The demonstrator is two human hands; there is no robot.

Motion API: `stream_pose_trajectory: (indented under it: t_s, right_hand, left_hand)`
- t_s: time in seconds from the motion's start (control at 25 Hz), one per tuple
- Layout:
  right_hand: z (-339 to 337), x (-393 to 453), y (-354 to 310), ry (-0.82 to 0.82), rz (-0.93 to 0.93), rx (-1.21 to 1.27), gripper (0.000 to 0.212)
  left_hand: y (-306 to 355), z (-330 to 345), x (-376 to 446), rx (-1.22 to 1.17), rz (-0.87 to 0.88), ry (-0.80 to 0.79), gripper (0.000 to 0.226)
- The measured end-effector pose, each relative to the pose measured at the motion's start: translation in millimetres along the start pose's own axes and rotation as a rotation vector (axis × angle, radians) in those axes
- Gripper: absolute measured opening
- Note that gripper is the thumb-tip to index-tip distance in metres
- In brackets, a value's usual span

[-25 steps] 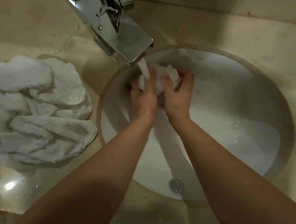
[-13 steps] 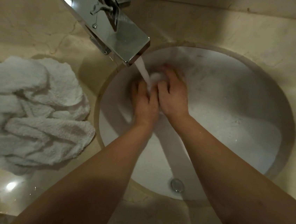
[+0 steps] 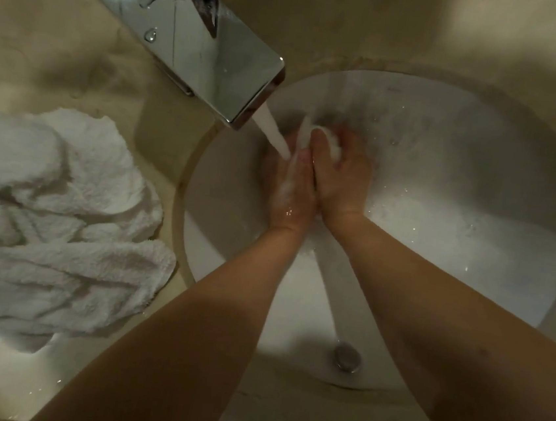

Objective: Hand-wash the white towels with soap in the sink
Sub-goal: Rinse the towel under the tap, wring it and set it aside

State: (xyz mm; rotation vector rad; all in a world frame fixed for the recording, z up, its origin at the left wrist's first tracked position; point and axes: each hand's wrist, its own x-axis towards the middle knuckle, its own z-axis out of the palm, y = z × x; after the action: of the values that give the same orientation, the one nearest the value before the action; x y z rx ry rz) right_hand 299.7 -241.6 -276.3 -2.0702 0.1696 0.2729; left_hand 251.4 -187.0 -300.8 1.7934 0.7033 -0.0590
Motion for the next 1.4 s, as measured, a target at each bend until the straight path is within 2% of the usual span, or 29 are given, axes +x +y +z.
stream_pose_trajectory:
  t_s: [0.04,0.08,0.12,0.2,0.28,0.36,0.48,0.6,0.72,0.76,0.84,0.92,0.96,1.04,1.08,1.12,1.2,1.32,1.4]
  right_hand:
    - [2.2,2.9,1.7,0.014,-0.017,-0.009,0.060]
    - [4.3,6.4,4.4,0.026,-0.038,-0.027,0.060]
    - [5.3,10.4,6.9,0.035,-0.071,-0.051,0.059]
    - [6.2,17.1,10.5,0.050,-0.168,-0.120,0.056]
    - [4.9,21.3,13.0,0.049,-0.261,-0.188,0.056]
    - [3.4,24.9,11.8,0.042,-0.278,-0.180,0.056]
    - [4.3,33.6,11.0,0.027,-0.211,-0.139,0.039]
    - [4.0,35.0,11.1,0.021,-0.176,-0.155,0.018]
    - [1.3,31.2,6.4,-0.010,-0.160,-0.124,0.033]
    - [0.2,29.9,3.6,-0.018,-0.155,-0.112,0.043]
    - [-4.8,27.6,-2.4,-0.055,-0.089,-0.108,0.051]
    - [-11.3,22.5,-5.6,-0.078,0.037,-0.122,0.043]
    - [-14.1,19.3,-6.6,-0.074,0.095,-0.116,0.039]
    - [-18.7,13.5,-10.3,-0.074,0.154,-0.082,0.036]
    - [-20.3,11.9,-11.3,-0.083,0.162,-0.053,0.033]
    - [-22.5,10.1,-12.7,-0.094,0.162,-0.021,0.028]
    - [-27.7,6.8,-14.6,-0.092,0.150,0.036,0.015]
    - [-31.0,-3.2,-20.8,-0.061,0.081,0.147,0.007]
    - [-31.3,-6.8,-28.6,-0.023,-0.007,0.178,0.012]
  left_hand:
    - [-7.7,1.8,4.0,0.085,-0.004,-0.058,0.048]
    - [-7.3,0.3,7.2,0.131,-0.017,-0.023,0.045]
    - [-6.0,0.4,12.4,0.148,0.013,0.094,0.043]
    - [-3.0,-0.2,21.1,0.245,0.198,0.346,0.037]
    - [2.7,2.1,25.0,0.241,0.334,0.433,0.035]
    - [6.5,6.1,26.7,0.351,0.362,0.507,0.038]
    - [9.4,10.3,25.2,0.445,0.285,0.531,0.055]
    - [16.5,9.2,25.9,0.375,0.300,0.559,0.044]
    - [24.3,1.9,20.8,0.279,0.312,0.438,0.042]
    - [24.3,0.4,17.7,0.261,0.250,0.420,0.048]
    - [33.3,0.2,9.5,0.225,-0.020,0.476,0.066]
    - [45.2,4.1,1.2,0.233,-0.318,0.562,0.081]
    - [49.8,3.7,0.2,0.200,-0.413,0.544,0.086]
    - [53.4,-4.9,5.3,-0.004,-0.573,0.369,0.090]
    - [51.3,-11.0,9.7,-0.146,-0.640,0.264,0.081]
    - [47.3,-17.2,12.4,-0.268,-0.677,0.184,0.066]
    - [46.3,-23.9,10.5,-0.412,-0.682,0.173,0.051]
    - [68.8,-26.8,-4.1,-0.528,-0.598,0.275,0.071]
    - [81.2,-28.6,-10.6,-0.571,-0.477,0.364,0.057]
